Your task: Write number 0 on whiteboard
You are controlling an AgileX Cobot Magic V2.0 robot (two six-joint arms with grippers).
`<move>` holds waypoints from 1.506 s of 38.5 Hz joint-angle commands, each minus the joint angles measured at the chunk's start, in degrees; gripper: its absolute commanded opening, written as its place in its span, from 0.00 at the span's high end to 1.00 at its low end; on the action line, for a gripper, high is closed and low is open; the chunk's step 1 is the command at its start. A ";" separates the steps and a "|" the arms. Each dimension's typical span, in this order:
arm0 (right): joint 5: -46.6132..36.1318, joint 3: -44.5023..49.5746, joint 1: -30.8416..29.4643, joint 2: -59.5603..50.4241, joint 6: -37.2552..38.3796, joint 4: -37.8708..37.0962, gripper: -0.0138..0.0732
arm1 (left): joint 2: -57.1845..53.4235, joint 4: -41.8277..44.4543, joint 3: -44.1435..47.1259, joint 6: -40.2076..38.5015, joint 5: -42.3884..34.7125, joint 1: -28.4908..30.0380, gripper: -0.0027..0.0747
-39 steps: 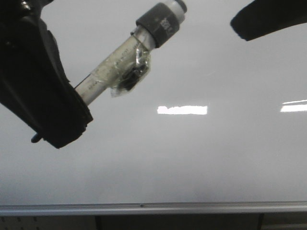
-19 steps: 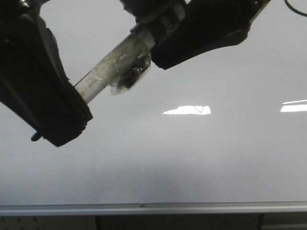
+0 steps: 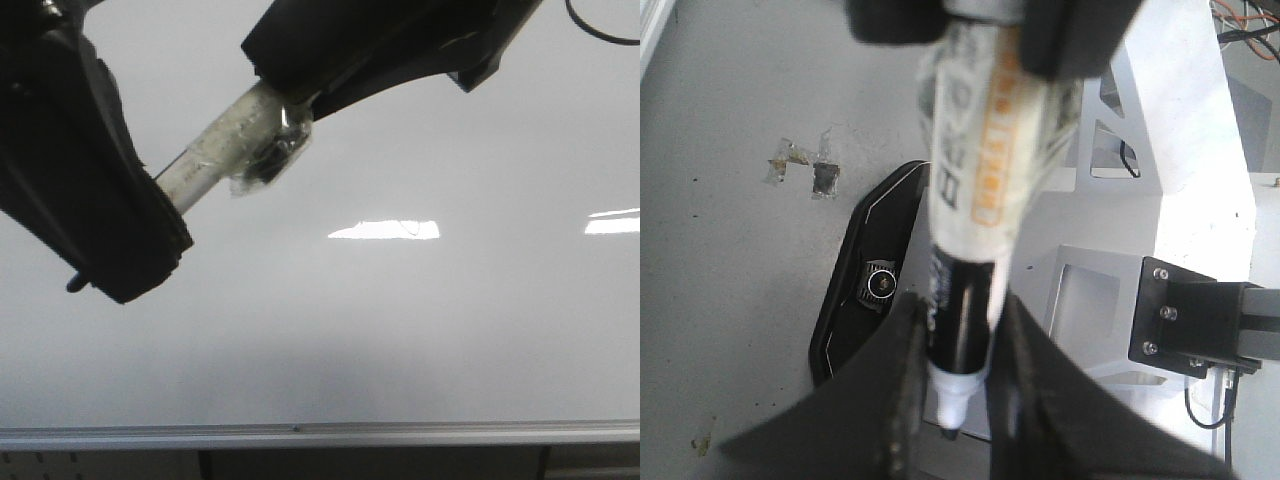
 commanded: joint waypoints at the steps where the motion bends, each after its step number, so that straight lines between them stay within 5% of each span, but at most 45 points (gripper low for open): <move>1: 0.45 -1.69 -0.03 -1.61 -0.96 3.74 0.91 | -1.82 -3.30 -1.86 -0.10 0.08 -0.56 0.98; 7: 1.82 -1.69 -0.08 -1.61 -1.13 3.74 0.92 | -1.82 -4.74 -1.86 -0.10 -0.18 -0.56 0.81; 14: 3.79 -1.69 -0.08 -1.61 -1.13 2.84 0.92 | -1.82 -5.39 -1.86 -0.10 -1.54 -0.56 0.28; 18: 4.36 -1.69 -0.08 -1.61 -1.13 0.88 0.92 | -1.82 -5.39 -1.86 -0.10 -1.79 -0.56 0.13; 24: 6.47 -1.69 -1.36 -2.10 1.31 -3.30 0.92 | -1.82 -5.39 -1.86 -0.10 -1.79 -0.56 0.14; 31: 5.81 -1.69 -7.64 -4.85 11.12 -16.49 0.92 | -1.82 -5.39 -1.86 -0.10 -1.79 -0.56 0.14; 37: -1.49 -2.71 -14.83 -8.82 17.11 -26.82 0.91 | -1.82 -5.39 -1.86 -0.10 -1.79 -0.56 0.14; 46: -12.09 -9.58 -16.85 -11.21 25.80 -41.18 0.91 | -1.82 -5.39 -1.86 -0.10 -1.79 -0.56 0.14; 58: -10.10 -21.38 -16.85 -8.32 29.63 -45.81 0.91 | -1.82 -5.39 -1.86 -0.10 -1.79 -0.56 0.14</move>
